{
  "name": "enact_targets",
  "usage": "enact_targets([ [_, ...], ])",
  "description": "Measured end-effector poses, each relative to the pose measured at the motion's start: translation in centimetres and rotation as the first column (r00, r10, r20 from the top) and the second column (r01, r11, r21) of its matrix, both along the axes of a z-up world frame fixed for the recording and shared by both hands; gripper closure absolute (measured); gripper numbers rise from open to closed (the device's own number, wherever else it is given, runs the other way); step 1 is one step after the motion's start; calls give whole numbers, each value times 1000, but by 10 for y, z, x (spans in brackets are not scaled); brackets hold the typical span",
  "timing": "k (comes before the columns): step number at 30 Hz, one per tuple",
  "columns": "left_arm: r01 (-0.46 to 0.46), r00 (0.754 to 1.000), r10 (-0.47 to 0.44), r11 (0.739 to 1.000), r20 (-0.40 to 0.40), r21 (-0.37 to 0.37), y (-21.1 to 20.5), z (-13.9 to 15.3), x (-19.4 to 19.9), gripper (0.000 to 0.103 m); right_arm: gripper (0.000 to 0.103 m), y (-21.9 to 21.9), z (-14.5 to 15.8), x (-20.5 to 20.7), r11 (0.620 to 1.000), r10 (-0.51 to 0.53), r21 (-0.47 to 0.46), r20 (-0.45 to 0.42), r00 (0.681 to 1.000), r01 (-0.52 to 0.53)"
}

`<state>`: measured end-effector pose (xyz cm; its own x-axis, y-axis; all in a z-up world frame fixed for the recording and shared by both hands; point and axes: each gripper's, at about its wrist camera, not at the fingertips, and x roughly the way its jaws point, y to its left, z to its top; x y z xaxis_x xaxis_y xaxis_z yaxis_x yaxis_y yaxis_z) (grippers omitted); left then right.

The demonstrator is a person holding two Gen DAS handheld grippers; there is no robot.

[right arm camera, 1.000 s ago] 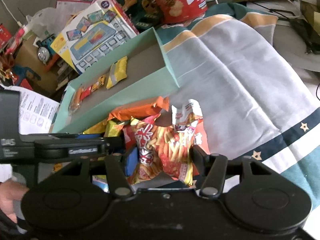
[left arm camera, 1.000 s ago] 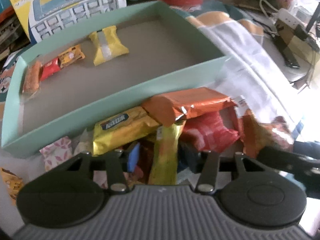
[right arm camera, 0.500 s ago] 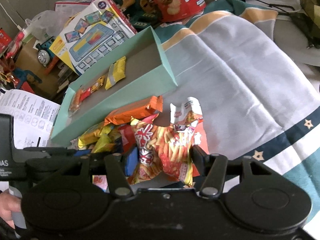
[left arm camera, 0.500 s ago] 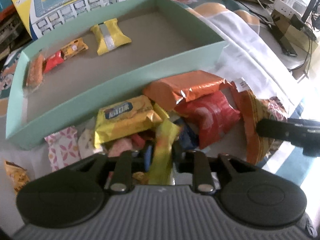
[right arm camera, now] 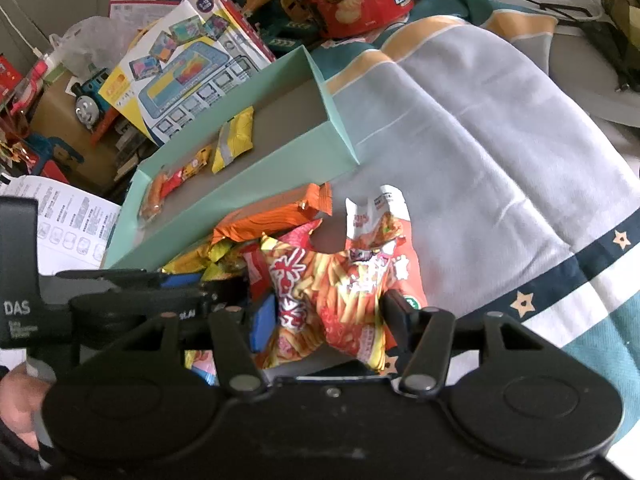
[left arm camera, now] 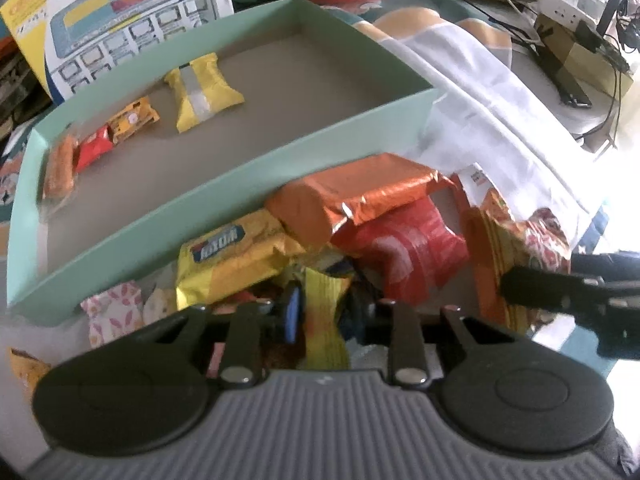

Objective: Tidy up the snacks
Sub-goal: 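Carry both snacks into the box and open both tools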

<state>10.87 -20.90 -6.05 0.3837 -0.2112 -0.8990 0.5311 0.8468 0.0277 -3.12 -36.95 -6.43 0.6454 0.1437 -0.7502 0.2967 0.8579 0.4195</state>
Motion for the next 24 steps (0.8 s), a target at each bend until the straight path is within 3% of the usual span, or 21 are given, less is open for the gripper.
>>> enact_targets([
  [8, -23, 999, 20, 996, -33, -90, 33, 22, -9, 78, 46, 8, 17, 5, 999, 17, -35, 16, 1000, -17],
  [13, -57, 998, 58, 984, 0, -167, 62, 49, -11, 78, 46, 22, 38, 24, 997, 58, -53, 45, 997, -55],
  [18, -141, 984, 160, 968, 76, -205, 107, 74, 13, 78, 46, 53, 59, 66, 988, 137, -80, 79, 987, -131],
  [24, -262, 948, 292, 943, 131, -206, 160, 78, 74, 78, 46, 95, 73, 145, 976, 211, -65, 79, 974, -207],
])
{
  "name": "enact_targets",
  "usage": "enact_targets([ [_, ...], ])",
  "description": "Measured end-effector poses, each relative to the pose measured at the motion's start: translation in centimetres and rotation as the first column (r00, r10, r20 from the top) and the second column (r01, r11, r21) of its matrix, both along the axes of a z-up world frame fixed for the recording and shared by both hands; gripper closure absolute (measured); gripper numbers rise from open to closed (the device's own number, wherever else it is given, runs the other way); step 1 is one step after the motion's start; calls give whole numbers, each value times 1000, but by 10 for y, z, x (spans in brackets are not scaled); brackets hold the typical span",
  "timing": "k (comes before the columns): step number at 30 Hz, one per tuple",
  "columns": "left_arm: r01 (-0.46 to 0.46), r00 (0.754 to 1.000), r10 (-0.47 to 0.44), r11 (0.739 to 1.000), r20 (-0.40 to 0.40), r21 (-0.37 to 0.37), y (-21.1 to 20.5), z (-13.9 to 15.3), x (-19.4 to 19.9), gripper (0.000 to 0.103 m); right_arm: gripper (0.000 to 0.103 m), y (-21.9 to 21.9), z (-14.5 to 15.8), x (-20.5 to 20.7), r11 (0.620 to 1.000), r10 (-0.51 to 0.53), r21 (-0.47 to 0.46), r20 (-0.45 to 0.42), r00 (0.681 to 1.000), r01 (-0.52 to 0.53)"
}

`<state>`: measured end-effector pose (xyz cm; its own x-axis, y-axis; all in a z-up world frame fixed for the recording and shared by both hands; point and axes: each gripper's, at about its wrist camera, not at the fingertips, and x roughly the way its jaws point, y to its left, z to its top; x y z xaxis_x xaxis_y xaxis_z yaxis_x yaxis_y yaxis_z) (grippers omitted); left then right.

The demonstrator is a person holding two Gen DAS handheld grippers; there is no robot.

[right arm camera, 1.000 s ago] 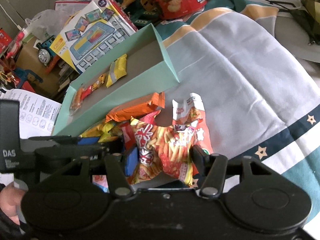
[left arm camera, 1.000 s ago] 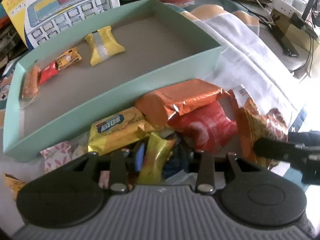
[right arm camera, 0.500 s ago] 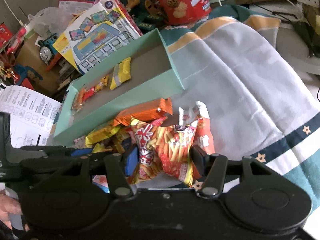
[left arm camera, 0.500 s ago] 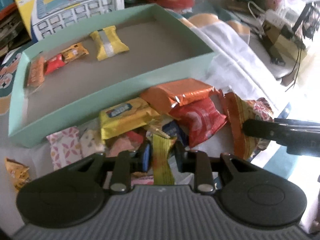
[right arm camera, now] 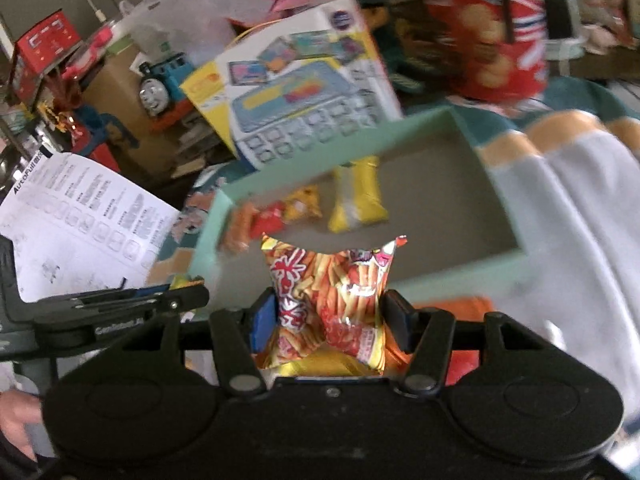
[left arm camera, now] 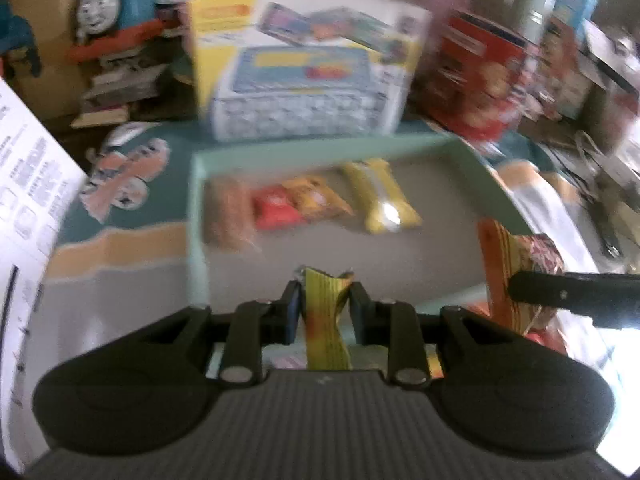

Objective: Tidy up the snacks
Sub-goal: 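Carry both snacks into the box and open both tools, then lift both tools out of the box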

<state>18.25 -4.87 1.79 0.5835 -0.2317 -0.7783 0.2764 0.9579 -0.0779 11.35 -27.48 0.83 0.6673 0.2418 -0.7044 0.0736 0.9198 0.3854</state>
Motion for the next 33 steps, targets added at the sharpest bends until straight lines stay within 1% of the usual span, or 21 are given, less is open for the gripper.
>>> enact_targets([
  [2, -35, 999, 35, 999, -2, 7, 8, -5, 23, 78, 46, 16, -2, 29, 1000, 21, 2, -15, 1000, -21],
  [4, -58, 998, 58, 998, -7, 9, 11, -14, 39, 78, 46, 33, -7, 55, 999, 41, -19, -29, 999, -42],
  [6, -71, 997, 71, 997, -25, 5, 12, -24, 56, 78, 46, 46, -14, 78, 998, 52, -34, -47, 998, -54],
  [9, -72, 997, 73, 997, -36, 13, 13, -36, 68, 78, 46, 59, -26, 106, 997, 60, -40, -80, 995, -64],
  [15, -92, 994, 95, 994, -56, 59, 18, -60, 90, 77, 46, 60, -53, 138, 998, 61, -9, -139, 988, -63],
  [16, -98, 993, 102, 993, -58, 64, 19, -63, 92, 74, 43, 62, -57, 142, 998, 67, -3, -149, 987, -69],
  [17, -107, 992, 111, 992, -56, 69, 20, -65, 93, 67, 41, 62, -61, 144, 997, 75, 8, -158, 985, -75],
  [18, -113, 992, 117, 991, -55, 75, 20, -65, 92, 45, 39, 62, -63, 147, 997, 79, 18, -166, 983, -77],
  [19, -107, 993, 111, 992, -47, 66, 20, -64, 91, 37, 29, 63, -64, 149, 997, 81, 27, -164, 983, -78],
  [20, -97, 994, 100, 994, -42, 57, 20, -62, 89, 32, 23, 64, -63, 149, 997, 78, 25, -156, 985, -75],
  [21, -92, 995, 93, 994, -30, 60, 18, -59, 86, 27, 11, 62, -61, 148, 997, 76, 21, -143, 987, -73],
  [22, -91, 996, 92, 993, -18, 70, 16, -55, 83, 17, 6, 61, -57, 146, 997, 74, 16, -128, 989, -72],
  [24, -113, 994, 112, 989, 16, 94, 15, -48, 78, 5, 4, 59, -49, 140, 998, 67, 0, -106, 992, -67],
  [26, -122, 992, 121, 989, 25, 82, 17, -41, 72, 4, 0, 54, -42, 132, 998, 56, -7, -93, 994, -57],
  [29, -136, 991, 136, 989, 15, 56, 22, -31, 63, 2, 0, 46, -33, 118, 999, 38, -18, -83, 996, -39],
  [33, -156, 988, 154, 986, 23, 55, 33, -23, 42, 0, 0, 39, -22, 90, 999, 23, -28, -65, 998, -25],
])
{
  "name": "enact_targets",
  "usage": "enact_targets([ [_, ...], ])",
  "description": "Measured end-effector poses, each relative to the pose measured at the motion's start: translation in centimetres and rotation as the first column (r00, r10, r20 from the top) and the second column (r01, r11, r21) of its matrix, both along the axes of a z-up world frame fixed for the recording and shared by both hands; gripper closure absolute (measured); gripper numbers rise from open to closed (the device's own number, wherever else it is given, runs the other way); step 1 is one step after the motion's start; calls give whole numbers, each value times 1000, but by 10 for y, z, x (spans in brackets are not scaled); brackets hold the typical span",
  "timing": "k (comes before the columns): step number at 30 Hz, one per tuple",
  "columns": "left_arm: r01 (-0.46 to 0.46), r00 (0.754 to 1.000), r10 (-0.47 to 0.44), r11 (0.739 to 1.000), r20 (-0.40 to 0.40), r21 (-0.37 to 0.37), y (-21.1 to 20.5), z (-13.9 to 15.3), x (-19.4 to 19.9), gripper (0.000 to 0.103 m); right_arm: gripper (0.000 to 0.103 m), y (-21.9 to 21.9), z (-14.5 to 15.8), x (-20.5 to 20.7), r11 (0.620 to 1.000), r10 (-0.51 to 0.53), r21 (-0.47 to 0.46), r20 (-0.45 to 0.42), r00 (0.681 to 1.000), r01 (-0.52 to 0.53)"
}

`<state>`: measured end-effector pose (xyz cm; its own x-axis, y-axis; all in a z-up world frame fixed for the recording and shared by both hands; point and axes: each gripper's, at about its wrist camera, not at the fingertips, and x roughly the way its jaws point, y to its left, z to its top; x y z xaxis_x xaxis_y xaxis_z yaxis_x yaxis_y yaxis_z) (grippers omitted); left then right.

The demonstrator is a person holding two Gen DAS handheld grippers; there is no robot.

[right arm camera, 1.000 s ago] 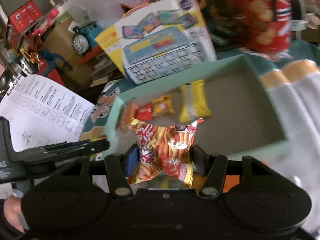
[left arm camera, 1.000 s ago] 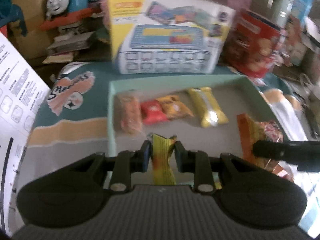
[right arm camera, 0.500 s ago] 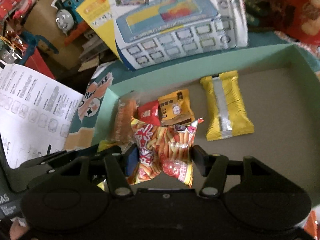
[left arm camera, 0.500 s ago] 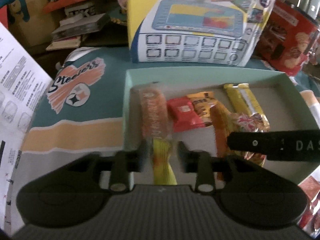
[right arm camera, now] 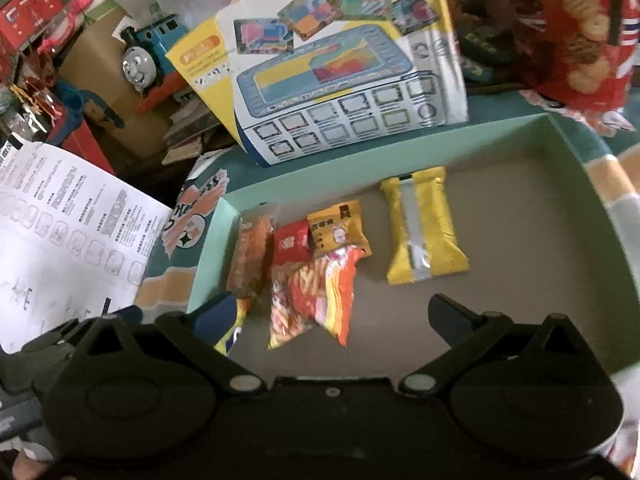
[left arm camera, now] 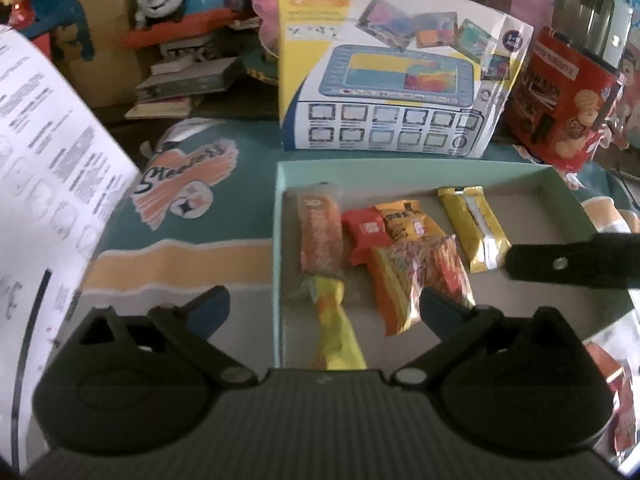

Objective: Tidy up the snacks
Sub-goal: 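Lift both tools out of the box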

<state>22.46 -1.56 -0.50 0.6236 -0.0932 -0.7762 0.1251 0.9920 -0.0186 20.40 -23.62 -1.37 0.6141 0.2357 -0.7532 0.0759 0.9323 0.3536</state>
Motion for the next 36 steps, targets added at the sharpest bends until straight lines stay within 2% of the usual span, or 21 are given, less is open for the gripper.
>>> enact_targets([
  [9, -65, 997, 65, 998, -49, -4, 38, -8, -58, 0, 0, 2, 2, -62, 1000, 19, -4, -10, 1000, -19],
  [15, -122, 989, 123, 992, -82, 11, 67, -24, -87, 0, 0, 13, -13, -95, 999, 37, 2, -46, 998, -37],
  [20, -165, 977, 163, 986, -139, 0, 87, -45, -103, 0, 0, 24, -32, -112, 999, 38, 17, -86, 996, -37],
  [27, -156, 974, 154, 988, -167, 4, 91, -62, -107, 0, 0, 37, -55, -126, 999, 43, 11, -145, 988, -42],
  [36, -125, 975, 121, 992, -189, -12, 76, -74, -95, 0, 0, 25, -55, -130, 1000, -12, -18, -161, 987, 9],
])
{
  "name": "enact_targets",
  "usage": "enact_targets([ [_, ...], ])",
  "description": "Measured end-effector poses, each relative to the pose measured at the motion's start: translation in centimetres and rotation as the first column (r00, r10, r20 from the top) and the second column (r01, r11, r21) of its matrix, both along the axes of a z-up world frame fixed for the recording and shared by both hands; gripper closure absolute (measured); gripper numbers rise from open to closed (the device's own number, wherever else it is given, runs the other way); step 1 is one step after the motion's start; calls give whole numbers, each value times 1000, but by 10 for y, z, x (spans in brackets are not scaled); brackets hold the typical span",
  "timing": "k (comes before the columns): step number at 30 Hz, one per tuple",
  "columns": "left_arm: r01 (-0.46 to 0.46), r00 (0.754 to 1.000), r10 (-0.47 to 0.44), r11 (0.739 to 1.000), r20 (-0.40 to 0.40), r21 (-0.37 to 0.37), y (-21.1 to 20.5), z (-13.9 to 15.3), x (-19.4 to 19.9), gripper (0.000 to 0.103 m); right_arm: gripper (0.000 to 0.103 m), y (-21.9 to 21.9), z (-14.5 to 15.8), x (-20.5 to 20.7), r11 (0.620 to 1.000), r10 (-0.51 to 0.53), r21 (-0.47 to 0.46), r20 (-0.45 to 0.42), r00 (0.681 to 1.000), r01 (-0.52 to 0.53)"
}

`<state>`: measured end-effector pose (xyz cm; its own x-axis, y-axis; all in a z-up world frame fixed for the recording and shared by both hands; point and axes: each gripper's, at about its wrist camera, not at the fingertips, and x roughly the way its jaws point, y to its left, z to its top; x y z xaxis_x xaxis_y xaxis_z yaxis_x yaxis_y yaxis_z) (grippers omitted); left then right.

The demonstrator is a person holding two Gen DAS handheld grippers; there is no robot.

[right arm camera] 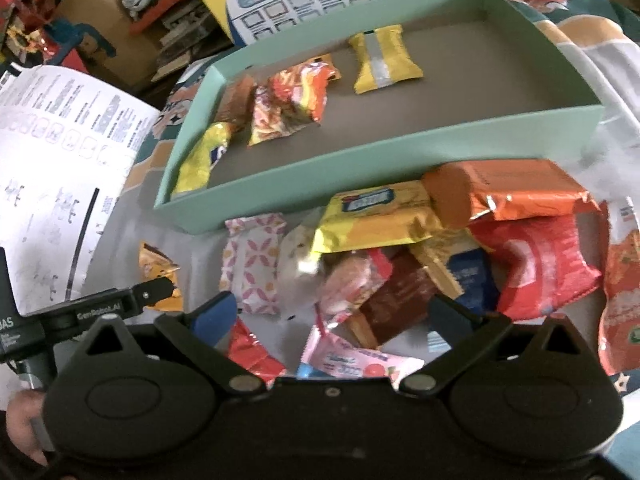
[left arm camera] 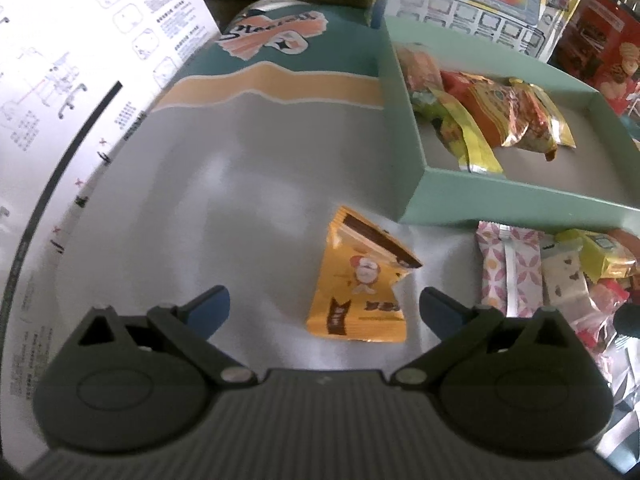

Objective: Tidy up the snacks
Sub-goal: 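Lift both tools out of the box, then grasp the red wrapper with the left tool while the right tool grasps the pink packet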

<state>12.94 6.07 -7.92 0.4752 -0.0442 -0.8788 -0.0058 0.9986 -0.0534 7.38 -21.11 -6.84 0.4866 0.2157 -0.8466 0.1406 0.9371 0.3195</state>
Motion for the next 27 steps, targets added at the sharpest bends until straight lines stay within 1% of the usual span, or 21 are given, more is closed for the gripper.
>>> enact_targets([
  [6, 10, 1000, -10, 1000, -16, -13, -2, -3, -6, 0, 0, -3, -1, 1, 1000, -16, -16, 5, 1000, 16],
  [9, 14, 1000, -14, 1000, -28, -24, -2, -3, -10, 0, 0, -7, -3, 1, 1000, -27, -6, -2, 1000, 27],
  [12, 25, 999, -26, 999, -32, -42, -3, -1, -19, 0, 0, -7, -6, -2, 1000, -13, 13, -14, 1000, 14],
  [15, 60, 997, -62, 997, -37, -54, -7, 2, -30, 0, 0, -6, -12, -9, 999, 15, 45, -32, 999, -13],
  [18, 121, 992, -123, 991, -34, -65, -18, 4, -41, 0, 0, -6, -25, -18, 996, 31, 90, -69, 997, -25],
  [20, 167, 985, -169, 984, -28, -60, -29, 6, -48, 0, 4, -2, -25, -25, 996, 59, 63, -45, 997, -56],
  [21, 189, 981, -191, 980, -23, -55, -34, 7, -51, 0, 10, 0, -24, -27, 996, 78, 42, -41, 996, -77],
  [22, 208, 978, -209, 977, -16, -48, -39, 8, -53, 0, 20, 3, -23, -30, 995, 97, 25, -35, 995, -96],
  [24, 242, 970, -242, 970, -6, -33, -48, 10, -56, 0, 32, 8, -20, -31, 991, 137, 8, -26, 990, -137],
  [27, 255, 967, -255, 967, -3, -24, -53, 12, -57, 0, 32, 10, -11, -32, 988, 148, -40, 12, 989, -148],
])
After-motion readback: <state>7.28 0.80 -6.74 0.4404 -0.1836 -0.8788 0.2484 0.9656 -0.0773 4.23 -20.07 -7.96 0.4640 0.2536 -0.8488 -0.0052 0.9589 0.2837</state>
